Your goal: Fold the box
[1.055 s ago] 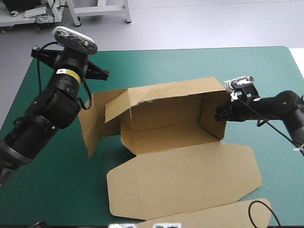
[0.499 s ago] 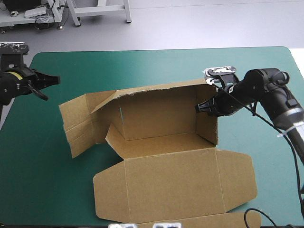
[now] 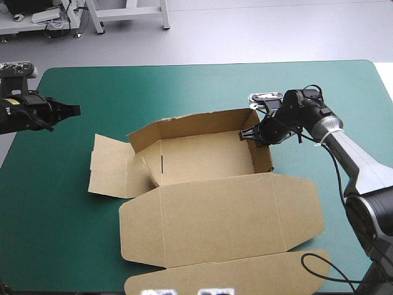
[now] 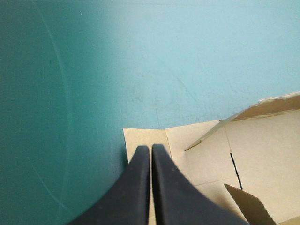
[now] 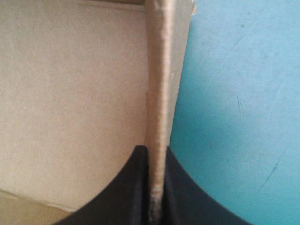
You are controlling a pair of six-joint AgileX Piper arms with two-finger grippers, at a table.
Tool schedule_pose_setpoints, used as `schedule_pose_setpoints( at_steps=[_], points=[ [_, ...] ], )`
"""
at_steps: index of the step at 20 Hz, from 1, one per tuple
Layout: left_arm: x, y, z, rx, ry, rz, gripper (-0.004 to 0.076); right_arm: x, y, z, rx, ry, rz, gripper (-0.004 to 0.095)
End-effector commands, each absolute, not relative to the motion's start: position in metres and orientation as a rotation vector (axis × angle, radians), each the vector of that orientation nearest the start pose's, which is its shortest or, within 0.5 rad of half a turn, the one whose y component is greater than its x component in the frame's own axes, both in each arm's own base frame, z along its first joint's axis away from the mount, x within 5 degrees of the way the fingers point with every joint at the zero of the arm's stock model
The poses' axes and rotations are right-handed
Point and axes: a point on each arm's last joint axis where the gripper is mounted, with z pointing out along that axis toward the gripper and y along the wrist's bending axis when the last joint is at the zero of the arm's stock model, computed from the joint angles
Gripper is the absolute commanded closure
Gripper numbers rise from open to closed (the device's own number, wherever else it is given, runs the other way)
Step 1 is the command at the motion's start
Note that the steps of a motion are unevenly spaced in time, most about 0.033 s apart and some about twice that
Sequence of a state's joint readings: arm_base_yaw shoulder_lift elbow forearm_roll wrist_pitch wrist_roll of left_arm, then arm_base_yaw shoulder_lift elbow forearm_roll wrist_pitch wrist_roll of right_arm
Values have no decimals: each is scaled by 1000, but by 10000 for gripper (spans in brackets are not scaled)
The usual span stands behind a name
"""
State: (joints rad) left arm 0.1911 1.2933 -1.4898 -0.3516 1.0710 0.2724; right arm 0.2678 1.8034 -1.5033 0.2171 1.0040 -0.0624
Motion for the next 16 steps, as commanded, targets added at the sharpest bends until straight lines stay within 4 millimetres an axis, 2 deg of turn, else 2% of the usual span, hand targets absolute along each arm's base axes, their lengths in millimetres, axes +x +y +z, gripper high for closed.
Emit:
schedule_pose_setpoints(
  at_steps=[1,2,4,6,8,10,11,12,13,15,16],
  points=[
    [251,19,451,42,2206,-219,729,366,118,290,-362,2693,341,749],
    [253,19,445,41,2225,-223,729,368,118,291,-366,2670,322,649],
    [259,20,435,42,2270,-234,729,368,119,291,-371,2660,315,565],
    [267,21,424,60,2325,-245,729,368,117,297,-393,2661,287,555],
    [274,23,418,63,2344,-248,729,367,114,319,-424,2633,235,555],
    [278,24,415,60,2351,-244,731,364,110,355,-434,2546,196,555],
    [280,24,413,58,2358,-246,731,359,109,383,-428,2473,203,556],
    [281,25,412,57,2362,-247,731,356,108,397,-426,2440,206,555],
    [281,25,411,57,2364,-248,731,348,107,422,-456,2389,211,556],
    [282,25,411,57,2365,-248,731,334,105,448,-496,2344,227,557],
    [282,25,411,57,2365,-248,731,330,105,453,-488,2351,239,557]
  ],
)
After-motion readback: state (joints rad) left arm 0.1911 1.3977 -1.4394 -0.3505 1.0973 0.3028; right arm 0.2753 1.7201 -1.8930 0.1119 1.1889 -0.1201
